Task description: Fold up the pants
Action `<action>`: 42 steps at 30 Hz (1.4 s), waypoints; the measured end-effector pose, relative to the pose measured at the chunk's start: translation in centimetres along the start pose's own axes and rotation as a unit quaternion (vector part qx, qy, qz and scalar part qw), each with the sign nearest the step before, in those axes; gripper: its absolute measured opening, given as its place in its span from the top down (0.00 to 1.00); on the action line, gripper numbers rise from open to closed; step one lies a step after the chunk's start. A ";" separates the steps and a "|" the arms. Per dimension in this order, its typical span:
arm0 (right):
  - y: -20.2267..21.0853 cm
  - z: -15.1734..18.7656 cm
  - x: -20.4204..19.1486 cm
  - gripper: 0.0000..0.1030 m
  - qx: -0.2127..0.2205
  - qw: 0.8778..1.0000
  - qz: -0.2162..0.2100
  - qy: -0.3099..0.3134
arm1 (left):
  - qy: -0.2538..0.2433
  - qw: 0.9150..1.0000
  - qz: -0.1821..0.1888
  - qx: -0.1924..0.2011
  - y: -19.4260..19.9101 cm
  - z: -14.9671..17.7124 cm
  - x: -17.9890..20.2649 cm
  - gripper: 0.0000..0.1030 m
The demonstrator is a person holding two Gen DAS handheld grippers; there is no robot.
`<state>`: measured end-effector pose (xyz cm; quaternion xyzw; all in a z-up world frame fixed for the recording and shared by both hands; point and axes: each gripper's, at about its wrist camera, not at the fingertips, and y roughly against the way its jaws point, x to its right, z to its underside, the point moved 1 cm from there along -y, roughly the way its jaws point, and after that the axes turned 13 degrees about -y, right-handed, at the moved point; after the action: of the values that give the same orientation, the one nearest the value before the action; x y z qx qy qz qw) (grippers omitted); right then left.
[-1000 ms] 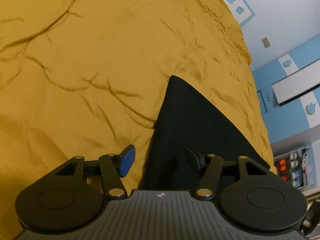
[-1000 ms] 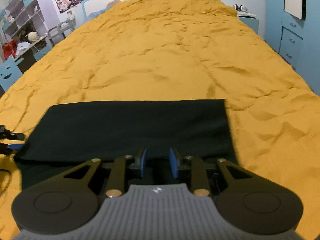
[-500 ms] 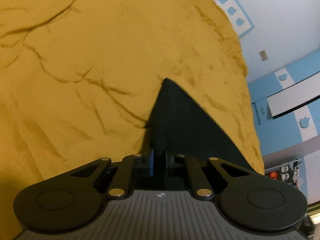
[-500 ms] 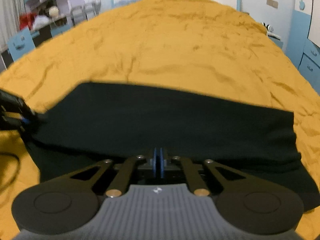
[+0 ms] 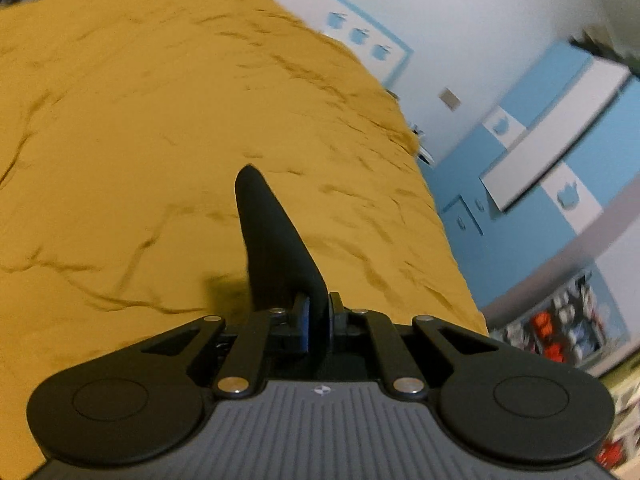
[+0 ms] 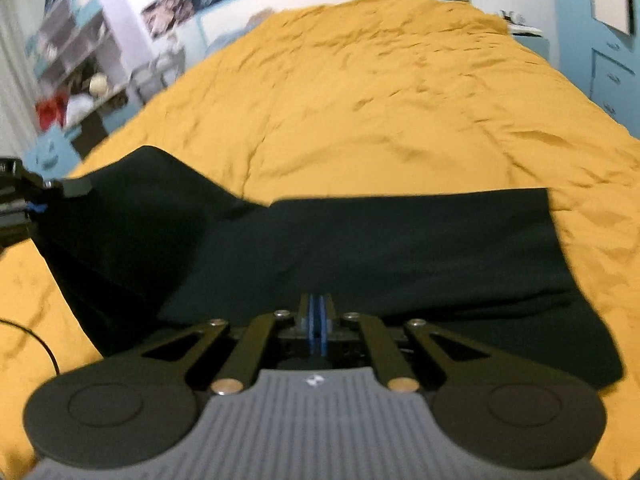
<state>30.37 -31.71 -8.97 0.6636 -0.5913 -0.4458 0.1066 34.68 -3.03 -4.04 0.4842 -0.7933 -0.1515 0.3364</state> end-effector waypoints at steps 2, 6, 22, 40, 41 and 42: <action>1.3 -0.5 1.1 0.99 0.012 1.000 -0.002 -0.014 | -0.030 1.000 -0.005 -0.005 -0.7 -0.3 2.9 0.92; 3.6 -0.8 3.7 0.99 0.026 0.999 -0.007 -0.044 | -0.064 0.997 0.003 -0.038 -3.0 0.1 7.5 0.92; 5.0 0.8 7.7 0.96 0.005 0.991 -0.056 -0.120 | 0.019 0.975 0.068 -0.208 -10.6 6.8 9.2 0.78; -1.9 0.7 6.5 0.94 -0.078 0.970 -0.087 -0.211 | 0.013 0.994 -0.021 -0.110 -2.8 4.6 2.1 0.64; -2.0 0.4 6.1 0.94 -0.075 0.973 -0.082 -0.203 | 0.021 0.994 -0.024 -0.108 -2.8 4.6 1.7 0.64; -1.8 0.2 5.8 0.95 -0.073 0.975 -0.080 -0.194 | 0.027 0.994 -0.025 -0.106 -2.7 4.6 1.2 0.64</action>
<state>30.93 -36.23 -12.95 0.6000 -0.5119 -0.6148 0.0021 32.96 -5.80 -8.49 0.4695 -0.7509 -0.2304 0.4033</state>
